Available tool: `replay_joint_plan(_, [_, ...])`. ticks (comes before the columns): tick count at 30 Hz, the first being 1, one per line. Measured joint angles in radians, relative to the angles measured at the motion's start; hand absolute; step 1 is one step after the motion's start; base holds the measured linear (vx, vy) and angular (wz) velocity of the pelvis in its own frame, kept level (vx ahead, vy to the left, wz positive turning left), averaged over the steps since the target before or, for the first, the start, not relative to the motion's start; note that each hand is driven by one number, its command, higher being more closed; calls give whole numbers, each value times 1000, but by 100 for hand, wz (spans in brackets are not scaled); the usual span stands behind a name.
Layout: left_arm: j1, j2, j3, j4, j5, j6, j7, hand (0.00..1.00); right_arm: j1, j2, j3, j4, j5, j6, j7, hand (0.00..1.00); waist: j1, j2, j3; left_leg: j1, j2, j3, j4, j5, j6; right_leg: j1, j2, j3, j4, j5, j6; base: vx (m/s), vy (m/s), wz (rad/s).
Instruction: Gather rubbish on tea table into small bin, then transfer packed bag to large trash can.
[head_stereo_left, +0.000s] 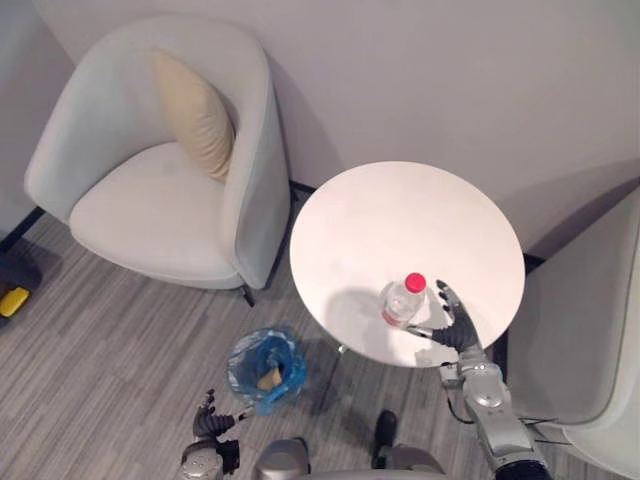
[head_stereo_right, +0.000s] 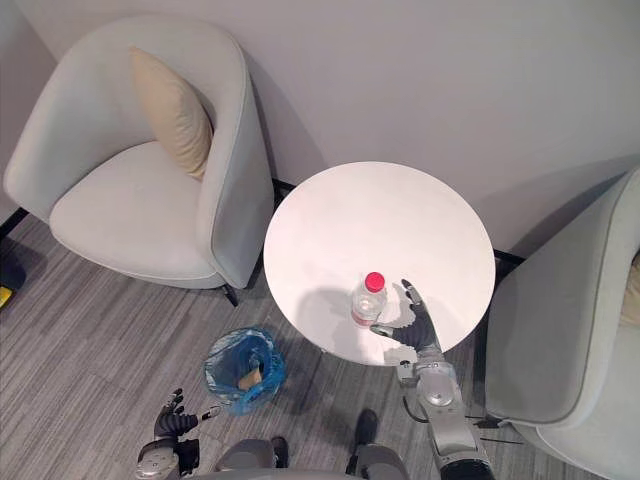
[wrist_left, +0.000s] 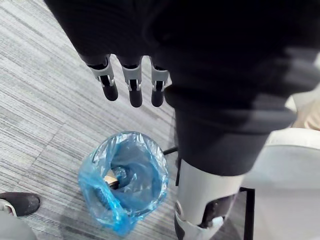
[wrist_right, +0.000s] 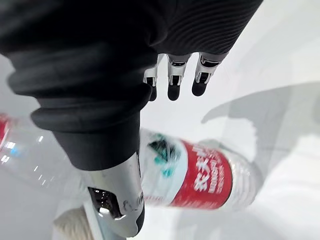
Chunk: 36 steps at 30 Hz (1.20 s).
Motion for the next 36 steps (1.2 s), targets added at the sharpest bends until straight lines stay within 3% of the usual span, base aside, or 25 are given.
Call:
replay_joint_plan(3, [-1, 0, -22, 0, 0, -7, -1, 0, -33, 1, 32, 1, -9, -3, -3, 0, 19, -4, -3, -2, 0, -5, -13, 0, 0, 3, 6, 0, -31, 27, -5, -76, -5, 0])
replay_joint_plan(12, [18, 0, -55, 0, -1, -18, -1, 0, -143, 26, 70, 122, -43, 2, -51, 0, 26, -9, -6, 0, -12, -65, -74, 43, -3, 12, 3, -44, -44, 46, -7, -111, -31, 17])
replay_joint_plan(15, [35, 0, -56, -1, -2, -17, -1, 0, -170, 26, 57, 176, -40, 21, -85, 0, 47, -9, -7, -16, -12, -78, -81, 51, -9, -4, 2, -51, -44, 45, -2, -67, -23, 8])
replay_joint_plan(20, [45, -1, -56, -4, -20, -17, -2, 0, -252, 30, 0, 264, -7, 47, -117, 0, 50, -4, -3, -70, -19, -122, -75, 65, -15, -32, -12, -94, -44, 49, -5, -28, 0, 25])
replay_joint_plan(21, [46, -1, -56, -6, -21, -17, -2, 0, -264, 30, -3, 270, -1, 47, -122, 100, 50, -3, -3, -77, -20, -127, -73, 65, -15, -36, -12, -98, -44, 49, -6, -2, -5, 23])
replay_joint_plan(28, [45, -3, -65, -67, -56, -21, -3, 0, -414, -2, -25, 334, 46, 62, -162, 100, 76, 35, 34, -124, -35, -155, -47, 72, -6, -61, -19, -131, -43, 51, -6, 30, 11, 14])
replay_joint_plan(36, [45, -13, -86, -72, -70, -26, -3, 0, -491, -24, -46, 364, 119, 77, -163, 100, 101, 40, 63, -154, -53, -174, -29, 72, -5, -73, -36, -151, -43, 51, -6, 16, 26, 10])
